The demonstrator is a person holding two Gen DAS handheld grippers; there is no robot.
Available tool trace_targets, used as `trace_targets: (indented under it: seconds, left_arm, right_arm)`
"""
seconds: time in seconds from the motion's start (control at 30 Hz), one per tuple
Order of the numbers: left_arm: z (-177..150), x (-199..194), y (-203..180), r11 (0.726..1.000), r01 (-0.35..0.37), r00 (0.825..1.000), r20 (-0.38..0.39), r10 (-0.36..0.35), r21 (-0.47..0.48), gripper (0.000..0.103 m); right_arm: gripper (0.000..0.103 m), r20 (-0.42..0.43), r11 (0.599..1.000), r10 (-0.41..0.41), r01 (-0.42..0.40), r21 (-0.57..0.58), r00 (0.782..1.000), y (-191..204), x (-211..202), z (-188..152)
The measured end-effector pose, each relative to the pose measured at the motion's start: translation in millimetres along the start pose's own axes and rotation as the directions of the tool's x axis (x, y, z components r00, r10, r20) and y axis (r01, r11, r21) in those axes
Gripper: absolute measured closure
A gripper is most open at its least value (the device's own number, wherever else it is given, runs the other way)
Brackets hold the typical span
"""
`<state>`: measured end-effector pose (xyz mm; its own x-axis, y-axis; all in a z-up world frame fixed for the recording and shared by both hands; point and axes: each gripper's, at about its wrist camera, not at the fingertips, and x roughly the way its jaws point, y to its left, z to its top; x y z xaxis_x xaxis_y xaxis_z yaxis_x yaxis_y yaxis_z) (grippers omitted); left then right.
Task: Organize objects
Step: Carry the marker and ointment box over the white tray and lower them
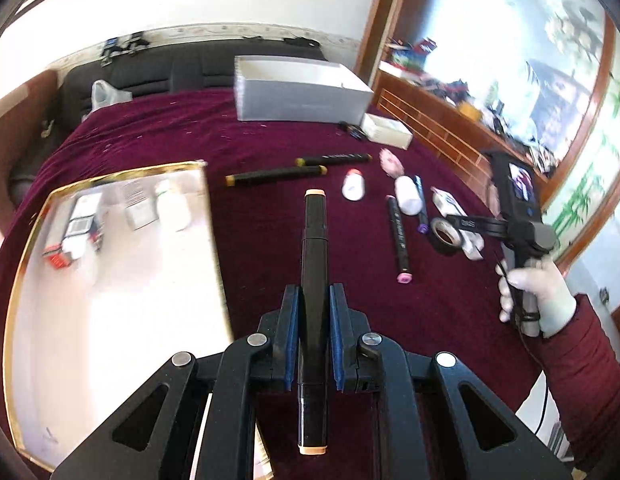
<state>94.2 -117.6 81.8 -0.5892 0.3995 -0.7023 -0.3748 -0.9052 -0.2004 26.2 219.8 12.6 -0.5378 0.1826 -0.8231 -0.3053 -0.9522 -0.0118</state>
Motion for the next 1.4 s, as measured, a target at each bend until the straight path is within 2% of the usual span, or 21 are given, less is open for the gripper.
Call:
trace_targets:
  seconds: [0.17, 0.3, 0.37, 0.43, 0.57, 0.73, 0.9, 0.97, 1.07, 1.1, 1.2, 1.33, 1.4]
  left_arm:
    - [-9, -17, 29, 0.999, -0.005, 1.0, 0.029, 0.006, -0.052, 0.091]
    - [-16, -28, 56, 0.994, -0.029, 0.998, 0.046, 0.034, -0.104, 0.091]
    - [-20, -32, 70, 0.99, -0.043, 0.998, 0.042, 0.049, -0.134, 0.091]
    - [-23, -34, 85, 0.985, -0.069, 0.997, 0.027, 0.074, -0.161, 0.091]
    - [-24, -38, 109, 0.977, -0.136, 0.991, -0.018, 0.135, -0.166, 0.091]
    - [-10, -22, 129, 0.972, -0.175, 0.983, -0.081, 0.164, -0.155, 0.091]
    - [6, 11, 145, 0.966, -0.161, 0.981, -0.142, 0.133, -0.204, 0.091]
    - [10, 23, 151, 0.96, -0.171, 0.978, -0.157, 0.138, -0.221, 0.091]
    - [13, 39, 163, 0.951, -0.17, 0.975, -0.183, 0.125, -0.257, 0.092]
    - [13, 44, 166, 0.947, -0.164, 0.975, -0.192, 0.112, -0.276, 0.092]
    - [13, 53, 172, 0.939, -0.14, 0.976, -0.204, 0.077, -0.314, 0.092]
    - [13, 61, 176, 0.934, -0.127, 0.975, -0.214, 0.057, -0.334, 0.092]
    - [11, 66, 178, 0.929, -0.114, 0.974, -0.222, 0.036, -0.351, 0.092]
  right_arm:
    - [0.076, 0.043, 0.993, 0.077, -0.08, 0.091, 0.996, -23, -41, -13]
    - [0.075, 0.081, 0.968, 0.21, -0.218, 0.121, 0.974, -22, -81, -16]
    - [0.075, 0.094, 0.946, 0.295, -0.305, 0.111, 0.951, -11, -102, -15]
    - [0.075, 0.1, 0.916, 0.385, -0.393, 0.082, 0.918, 9, -120, -12]
    - [0.075, 0.05, 0.852, 0.523, -0.524, 0.011, 0.851, 69, -137, -11]
    - [0.075, -0.09, 0.736, 0.674, -0.677, -0.006, 0.733, 163, -128, -22]
    - [0.075, -0.202, 0.707, 0.688, -0.707, -0.033, 0.697, 248, -110, -36]
    - [0.075, -0.227, 0.72, 0.667, -0.692, -0.048, 0.71, 271, -102, -41]
    - [0.075, -0.227, 0.76, 0.617, -0.646, -0.079, 0.754, 291, -91, -43]
    - [0.075, -0.23, 0.769, 0.605, -0.635, -0.08, 0.762, 295, -86, -44]
    - [0.075, -0.254, 0.782, 0.587, -0.62, -0.066, 0.768, 305, -70, -45]
    - [0.075, -0.251, 0.812, 0.545, -0.578, -0.079, 0.8, 313, -57, -46]
    - [0.076, -0.25, 0.816, 0.539, -0.572, -0.081, 0.804, 314, -54, -43]
